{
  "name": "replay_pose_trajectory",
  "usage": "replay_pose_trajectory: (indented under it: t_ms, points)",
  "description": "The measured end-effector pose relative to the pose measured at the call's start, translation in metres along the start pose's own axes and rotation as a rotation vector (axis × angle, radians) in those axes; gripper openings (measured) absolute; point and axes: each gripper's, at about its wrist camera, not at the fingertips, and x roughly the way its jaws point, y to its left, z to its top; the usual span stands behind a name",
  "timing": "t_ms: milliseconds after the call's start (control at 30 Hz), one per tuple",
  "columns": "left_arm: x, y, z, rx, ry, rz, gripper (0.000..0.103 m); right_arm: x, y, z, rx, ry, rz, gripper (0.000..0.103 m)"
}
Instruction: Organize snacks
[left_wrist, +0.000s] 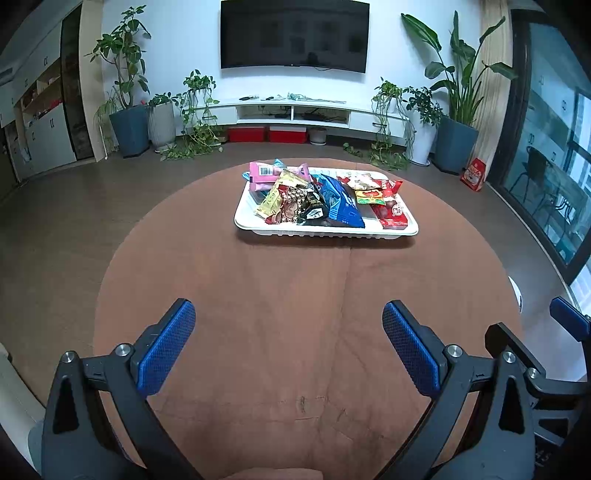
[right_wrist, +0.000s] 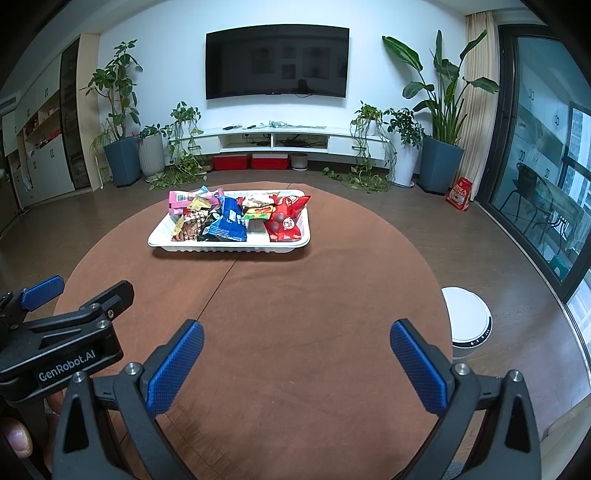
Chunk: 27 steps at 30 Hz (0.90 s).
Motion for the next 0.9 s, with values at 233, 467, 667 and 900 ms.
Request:
replay_pose_trajectory:
  t_ms: [233,467,667,900]
  points:
    - [0.0000,0.0001,-0.0005,0.000,0.001,-0.002,0.103,0.0001,0.0003,-0.0007,-0.002,0.000,0.000,0.103]
    - [0.0020,0.0023,-0.0024,-0.005,0.004,0.005,0.103,-0.0003,0.0003,-0.0002,-0.001,0.002,0.000,0.103]
    - [0.0035,0.0027,-0.0029,-0.004,0.006,0.004,0.103,-0.0005,0.0001,0.0001,0.000,0.002,0.000,0.103]
    - [0.0041,0.0024,-0.0034,-0.005,0.010,0.001,0.103,-0.0008,0.0000,0.0002,0.000,0.002,0.001,0.103]
